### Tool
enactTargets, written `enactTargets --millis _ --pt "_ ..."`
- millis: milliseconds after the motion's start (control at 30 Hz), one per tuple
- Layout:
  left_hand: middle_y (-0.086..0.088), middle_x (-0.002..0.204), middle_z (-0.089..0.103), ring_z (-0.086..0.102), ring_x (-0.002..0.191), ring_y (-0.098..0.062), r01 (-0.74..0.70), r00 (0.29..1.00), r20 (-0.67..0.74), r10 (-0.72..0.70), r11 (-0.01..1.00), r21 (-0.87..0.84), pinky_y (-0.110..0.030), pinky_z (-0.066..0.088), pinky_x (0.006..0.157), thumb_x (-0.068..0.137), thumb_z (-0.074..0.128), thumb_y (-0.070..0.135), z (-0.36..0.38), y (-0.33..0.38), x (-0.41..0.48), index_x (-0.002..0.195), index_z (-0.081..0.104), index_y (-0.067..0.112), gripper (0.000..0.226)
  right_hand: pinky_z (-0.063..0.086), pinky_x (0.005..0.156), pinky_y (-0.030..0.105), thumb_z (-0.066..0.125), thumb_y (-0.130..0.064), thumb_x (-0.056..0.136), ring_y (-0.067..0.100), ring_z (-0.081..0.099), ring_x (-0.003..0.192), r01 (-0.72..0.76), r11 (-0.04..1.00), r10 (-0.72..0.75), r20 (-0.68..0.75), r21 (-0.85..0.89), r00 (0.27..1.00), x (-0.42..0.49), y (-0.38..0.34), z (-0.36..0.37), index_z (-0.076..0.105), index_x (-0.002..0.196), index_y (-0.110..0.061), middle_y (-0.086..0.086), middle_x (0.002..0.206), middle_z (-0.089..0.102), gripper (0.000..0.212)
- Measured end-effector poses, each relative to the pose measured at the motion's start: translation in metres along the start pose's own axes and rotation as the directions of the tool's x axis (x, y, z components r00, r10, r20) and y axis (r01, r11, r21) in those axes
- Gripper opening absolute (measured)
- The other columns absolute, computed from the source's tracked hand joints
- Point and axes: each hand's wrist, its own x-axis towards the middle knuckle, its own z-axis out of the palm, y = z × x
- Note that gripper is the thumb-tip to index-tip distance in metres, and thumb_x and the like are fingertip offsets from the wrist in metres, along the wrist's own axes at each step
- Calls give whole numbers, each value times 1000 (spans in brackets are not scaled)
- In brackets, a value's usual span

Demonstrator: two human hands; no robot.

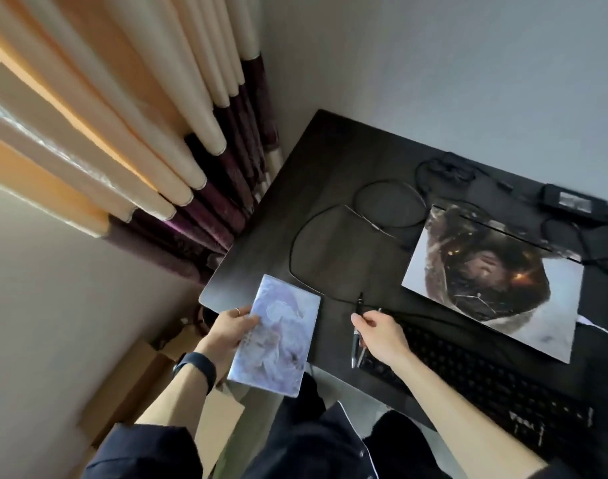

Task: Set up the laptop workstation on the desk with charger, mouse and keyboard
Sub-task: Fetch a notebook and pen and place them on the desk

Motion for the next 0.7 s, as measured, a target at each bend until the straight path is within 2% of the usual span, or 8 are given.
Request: enactTargets --millis 100,200,233,367,467,567,700 --pt "-2 95 75 71 79 -15 11 1000 6 -12 990 142 -24 56 65 89 67 14 -12 13 46 110 71 13 21 49 69 30 54 -44 96 21 70 77 -91 996 91 27 18 995 14 -12 29 63 75 -13 0 71 70 38" --pt "-3 104 73 70 92 -20 18 1000 12 -22 971 238 -33 57 87 86 70 19 -13 23 83 117 71 14 31 53 77 32 54 -44 96 20 71 76 -159 987 158 37 33 987 17 -15 52 61 73 -14 0 73 73 38" --pt "-4 106 73 69 94 -21 14 1000 16 -18 966 260 -34 56 89 86 70 19 -11 26 90 118 70 13 32 53 79 33 54 -45 96 19 72 75 -175 984 173 39 42 984 17 -15 57 61 73 -15 0 73 73 38" --pt "-4 95 70 64 85 -22 -58 998 26 52 939 339 -31 52 80 88 69 20 9 56 121 109 74 18 22 54 82 34 54 -47 96 17 72 76 -246 962 245 21 115 969 22 -13 65 62 76 -18 -2 78 74 36" --pt "-2 96 72 67 88 -23 -128 992 33 124 917 378 -35 56 85 88 67 27 29 89 147 99 72 28 12 52 81 35 54 -48 95 18 71 79 -266 950 276 -38 164 961 33 -11 57 61 75 -18 -3 81 74 37" --pt "-1 101 72 68 93 -23 -161 987 43 156 915 370 -35 56 87 90 65 30 52 117 166 112 71 25 24 51 81 36 54 -48 96 20 70 80 -285 935 308 -81 213 948 41 -11 52 64 82 -11 0 82 74 41" --pt "-1 106 72 69 97 -24 -180 983 89 158 916 359 -41 57 91 85 66 33 69 133 184 117 70 27 32 53 85 40 52 -46 96 27 71 79 -288 914 329 -108 286 938 57 -9 52 64 91 -2 8 86 74 45"
